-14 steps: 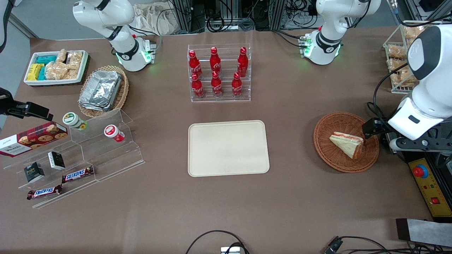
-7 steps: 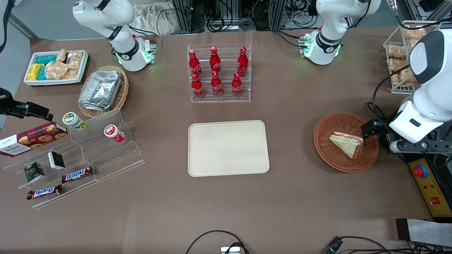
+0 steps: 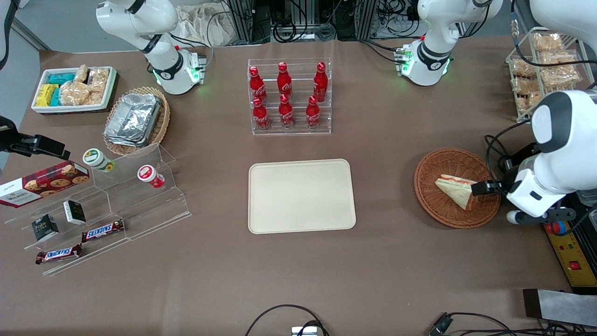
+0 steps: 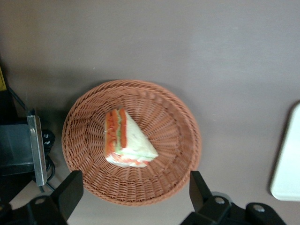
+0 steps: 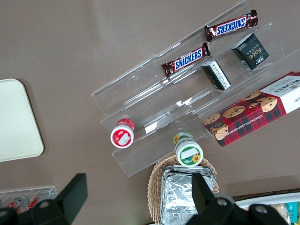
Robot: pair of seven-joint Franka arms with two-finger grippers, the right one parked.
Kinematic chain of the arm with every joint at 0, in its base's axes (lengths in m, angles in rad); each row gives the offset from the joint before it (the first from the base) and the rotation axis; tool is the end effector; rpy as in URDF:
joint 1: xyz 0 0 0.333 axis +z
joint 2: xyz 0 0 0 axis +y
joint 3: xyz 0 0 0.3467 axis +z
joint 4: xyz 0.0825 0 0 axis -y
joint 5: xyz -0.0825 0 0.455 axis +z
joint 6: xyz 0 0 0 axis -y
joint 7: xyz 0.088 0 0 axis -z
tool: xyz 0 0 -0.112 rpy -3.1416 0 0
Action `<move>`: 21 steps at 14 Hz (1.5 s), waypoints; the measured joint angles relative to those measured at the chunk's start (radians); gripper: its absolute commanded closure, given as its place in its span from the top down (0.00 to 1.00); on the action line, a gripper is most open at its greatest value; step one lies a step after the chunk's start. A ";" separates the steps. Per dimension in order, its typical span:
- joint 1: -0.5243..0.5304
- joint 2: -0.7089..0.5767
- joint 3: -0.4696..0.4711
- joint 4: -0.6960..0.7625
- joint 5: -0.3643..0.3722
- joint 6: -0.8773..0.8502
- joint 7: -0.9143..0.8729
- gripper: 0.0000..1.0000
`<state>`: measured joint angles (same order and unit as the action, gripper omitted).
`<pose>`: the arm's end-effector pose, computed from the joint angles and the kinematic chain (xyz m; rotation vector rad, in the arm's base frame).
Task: Place sandwich from basket to tray
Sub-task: 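Lower the left gripper and close it on the wrapped sandwich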
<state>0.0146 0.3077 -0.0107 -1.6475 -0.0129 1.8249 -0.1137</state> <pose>0.7091 0.0023 0.4218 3.1207 0.1905 -0.2050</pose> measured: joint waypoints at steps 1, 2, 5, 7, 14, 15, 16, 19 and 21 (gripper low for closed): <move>0.015 0.000 0.001 -0.041 -0.007 0.040 -0.033 1.00; 0.021 -0.001 0.001 -0.084 -0.010 0.080 -0.086 1.00; 0.017 -0.002 -0.004 -0.203 -0.011 0.211 -0.221 1.00; 0.018 -0.002 -0.003 -0.264 -0.011 0.269 -0.248 1.00; 0.031 0.004 0.029 -0.376 -0.011 0.398 -0.255 1.00; 0.033 0.005 0.030 -0.392 -0.011 0.417 -0.256 1.00; 0.033 0.006 0.031 -0.404 -0.011 0.427 -0.257 1.00; 0.032 0.014 0.029 -0.416 -0.012 0.430 -0.309 1.00; 0.030 0.026 0.025 -0.420 -0.012 0.430 -0.331 1.00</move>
<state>0.0445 0.3340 0.0146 -2.0674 -0.0244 2.2548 -0.4451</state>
